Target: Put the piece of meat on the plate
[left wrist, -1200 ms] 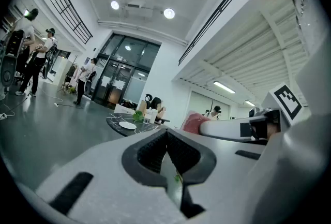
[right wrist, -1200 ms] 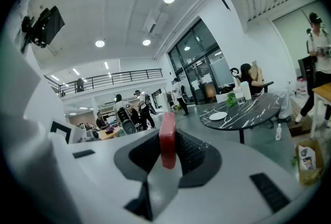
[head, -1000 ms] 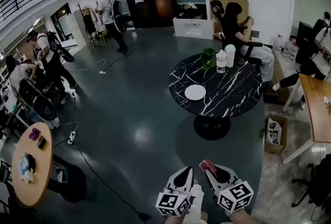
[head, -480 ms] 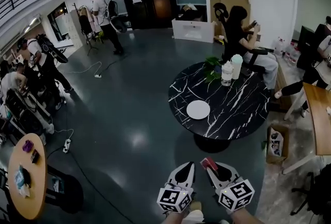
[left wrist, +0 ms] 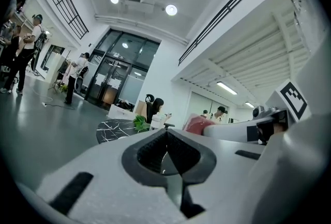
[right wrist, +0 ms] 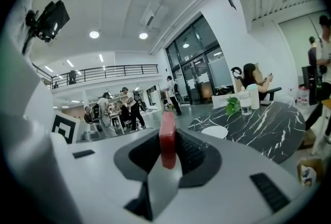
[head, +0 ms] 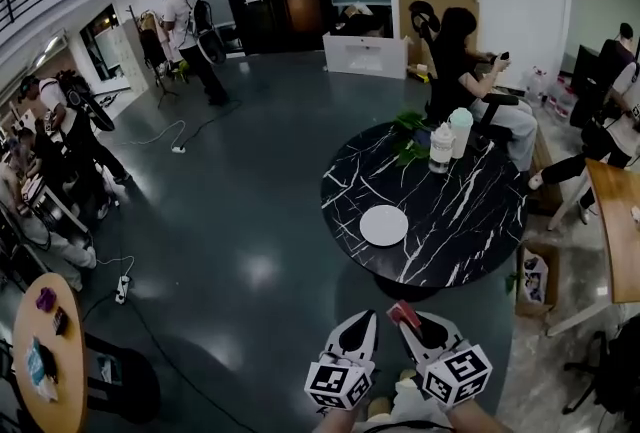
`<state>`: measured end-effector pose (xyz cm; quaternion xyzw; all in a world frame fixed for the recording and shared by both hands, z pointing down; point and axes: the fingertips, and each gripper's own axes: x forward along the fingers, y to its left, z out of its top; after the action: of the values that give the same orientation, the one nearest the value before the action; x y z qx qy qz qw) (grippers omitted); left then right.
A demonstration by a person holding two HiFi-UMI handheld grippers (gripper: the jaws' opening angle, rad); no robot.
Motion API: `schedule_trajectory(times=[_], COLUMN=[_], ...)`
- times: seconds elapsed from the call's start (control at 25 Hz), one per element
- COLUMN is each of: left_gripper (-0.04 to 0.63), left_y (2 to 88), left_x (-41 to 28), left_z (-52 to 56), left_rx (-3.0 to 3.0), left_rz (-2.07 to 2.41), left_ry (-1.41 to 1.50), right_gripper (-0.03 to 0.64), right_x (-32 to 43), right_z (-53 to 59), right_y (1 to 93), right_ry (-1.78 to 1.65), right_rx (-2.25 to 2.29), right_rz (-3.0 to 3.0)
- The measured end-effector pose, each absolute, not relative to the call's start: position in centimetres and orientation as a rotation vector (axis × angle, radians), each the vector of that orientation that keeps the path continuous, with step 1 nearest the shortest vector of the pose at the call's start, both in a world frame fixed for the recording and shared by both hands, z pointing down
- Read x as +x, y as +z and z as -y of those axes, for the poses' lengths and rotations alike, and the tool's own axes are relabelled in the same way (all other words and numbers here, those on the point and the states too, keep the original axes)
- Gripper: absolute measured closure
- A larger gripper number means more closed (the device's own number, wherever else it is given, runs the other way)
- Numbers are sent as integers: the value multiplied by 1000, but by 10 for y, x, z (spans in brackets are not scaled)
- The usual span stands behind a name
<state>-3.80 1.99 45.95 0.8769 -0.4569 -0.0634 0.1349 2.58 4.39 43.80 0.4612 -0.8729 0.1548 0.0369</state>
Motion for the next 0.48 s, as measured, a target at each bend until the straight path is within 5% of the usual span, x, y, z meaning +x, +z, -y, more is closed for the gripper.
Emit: schedule_trajectory(times=[0.48], left_gripper=[584], left_y=[480], left_x=[-53], left_z=[90], left_rx=[2470], left_rz=[1416], left_ry=[-149], right_gripper=[529], right_x=[15], right_z=[68], right_y=[464], right_ry=[532], right_rx=[1302], right_rz=[2694])
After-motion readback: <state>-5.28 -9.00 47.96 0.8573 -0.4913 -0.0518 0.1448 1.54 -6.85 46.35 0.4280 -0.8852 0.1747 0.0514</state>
